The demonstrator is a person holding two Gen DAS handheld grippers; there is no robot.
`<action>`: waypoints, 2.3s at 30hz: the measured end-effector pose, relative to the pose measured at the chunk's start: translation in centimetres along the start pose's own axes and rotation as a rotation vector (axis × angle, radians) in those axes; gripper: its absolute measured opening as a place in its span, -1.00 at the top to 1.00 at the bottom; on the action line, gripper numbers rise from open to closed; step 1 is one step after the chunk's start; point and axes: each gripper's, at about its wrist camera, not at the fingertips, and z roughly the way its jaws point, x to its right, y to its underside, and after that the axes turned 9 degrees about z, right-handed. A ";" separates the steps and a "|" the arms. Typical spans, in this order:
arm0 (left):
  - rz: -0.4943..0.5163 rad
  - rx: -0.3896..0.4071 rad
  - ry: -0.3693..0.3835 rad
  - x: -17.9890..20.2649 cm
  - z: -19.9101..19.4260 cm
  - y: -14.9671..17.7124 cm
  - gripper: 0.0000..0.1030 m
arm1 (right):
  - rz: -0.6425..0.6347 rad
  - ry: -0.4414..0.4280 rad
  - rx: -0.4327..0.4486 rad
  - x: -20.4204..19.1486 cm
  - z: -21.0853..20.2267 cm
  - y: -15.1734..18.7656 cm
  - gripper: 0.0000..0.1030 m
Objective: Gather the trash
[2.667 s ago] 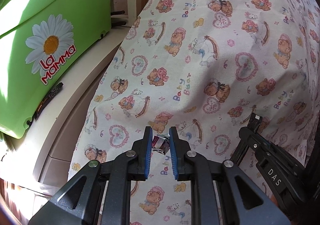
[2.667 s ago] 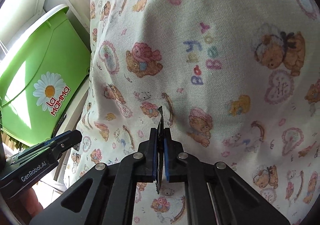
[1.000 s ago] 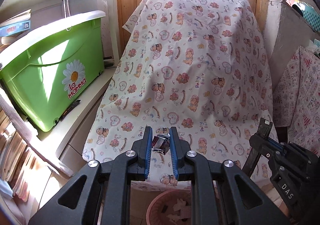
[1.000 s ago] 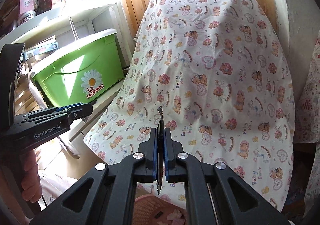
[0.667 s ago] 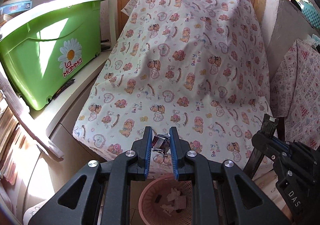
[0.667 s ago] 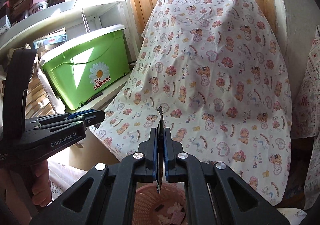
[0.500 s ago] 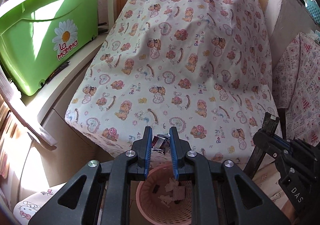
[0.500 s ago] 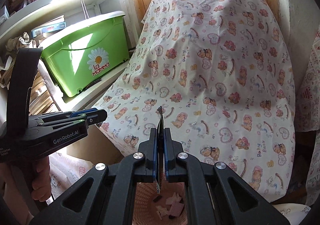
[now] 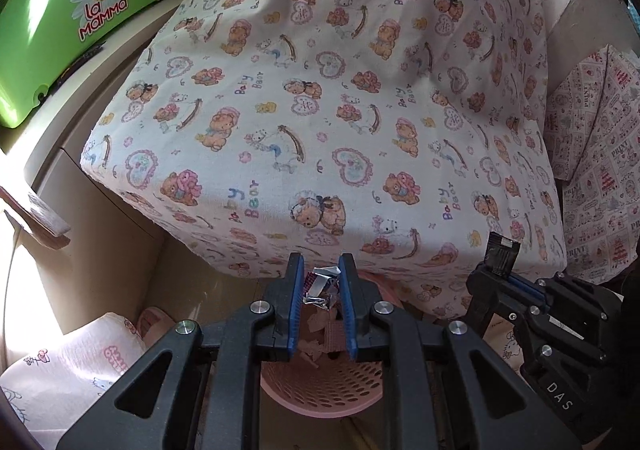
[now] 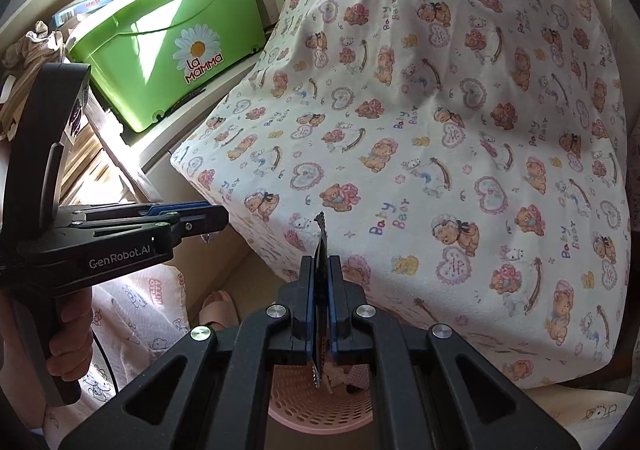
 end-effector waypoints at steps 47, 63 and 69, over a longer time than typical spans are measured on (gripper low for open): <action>-0.075 -0.437 -0.072 -1.5 11.2 5.4 -0.02 | -0.054 0.213 -0.340 1.6 11.7 7.0 0.34; -0.013 -0.098 -0.199 -0.9 2.4 1.5 -0.08 | -0.014 0.157 -0.132 0.0 4.7 2.8 0.20; 0.012 0.074 -0.233 -0.7 -1.5 0.8 -0.25 | -0.019 0.171 -0.036 0.1 1.9 1.7 0.19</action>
